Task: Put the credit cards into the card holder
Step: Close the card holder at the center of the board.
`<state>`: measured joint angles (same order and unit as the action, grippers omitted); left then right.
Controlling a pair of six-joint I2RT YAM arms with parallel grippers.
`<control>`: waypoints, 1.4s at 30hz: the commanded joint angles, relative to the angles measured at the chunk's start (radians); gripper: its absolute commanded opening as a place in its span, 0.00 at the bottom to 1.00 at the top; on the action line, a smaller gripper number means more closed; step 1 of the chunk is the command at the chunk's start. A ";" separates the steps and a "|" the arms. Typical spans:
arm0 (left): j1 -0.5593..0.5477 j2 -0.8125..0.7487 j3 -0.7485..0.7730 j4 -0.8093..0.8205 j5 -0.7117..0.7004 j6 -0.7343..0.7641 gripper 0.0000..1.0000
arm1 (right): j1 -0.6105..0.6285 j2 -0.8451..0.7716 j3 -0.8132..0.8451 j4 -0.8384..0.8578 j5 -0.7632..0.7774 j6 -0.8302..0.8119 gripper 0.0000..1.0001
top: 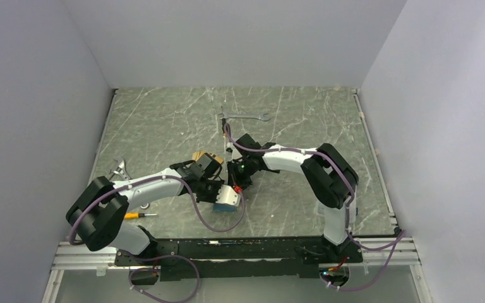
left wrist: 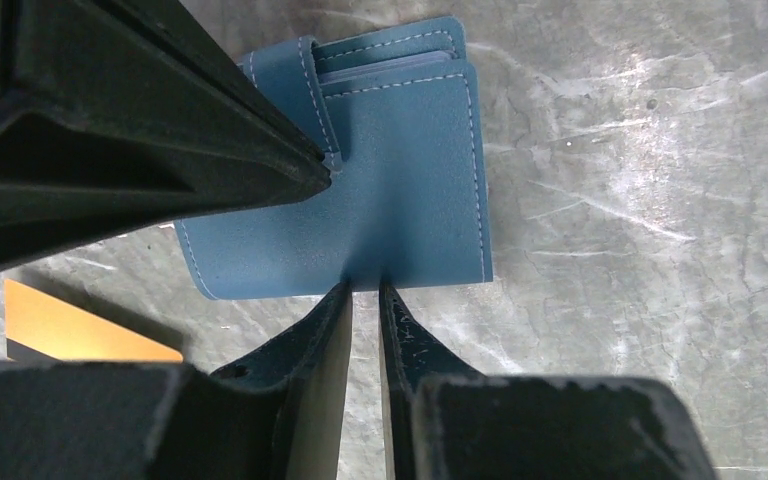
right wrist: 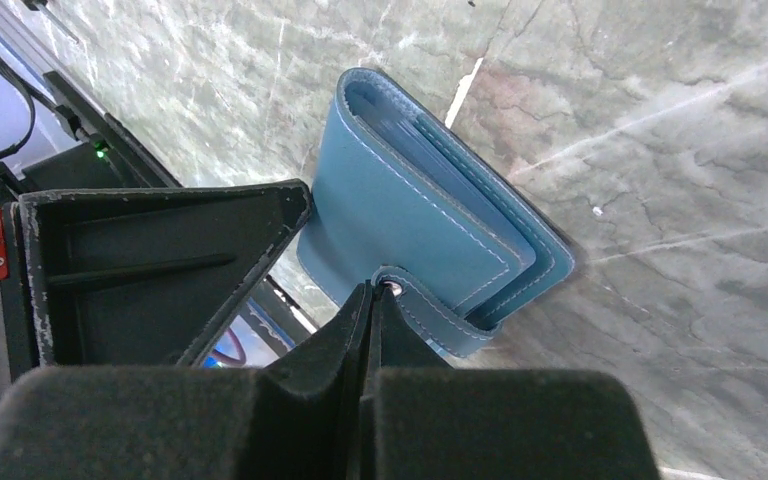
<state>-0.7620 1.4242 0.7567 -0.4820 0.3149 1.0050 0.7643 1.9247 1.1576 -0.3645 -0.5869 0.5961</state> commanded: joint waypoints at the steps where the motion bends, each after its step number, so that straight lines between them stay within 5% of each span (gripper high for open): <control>1: -0.015 0.014 -0.006 0.023 -0.012 0.006 0.22 | 0.040 0.090 0.006 -0.098 0.104 -0.044 0.00; 42: -0.035 -0.029 -0.025 0.037 0.029 -0.009 0.21 | 0.141 0.234 0.041 -0.257 0.351 0.061 0.00</control>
<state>-0.7849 1.4239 0.7403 -0.4698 0.2829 1.0035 0.8532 2.0354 1.3170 -0.5606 -0.4763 0.6544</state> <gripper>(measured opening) 0.208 0.007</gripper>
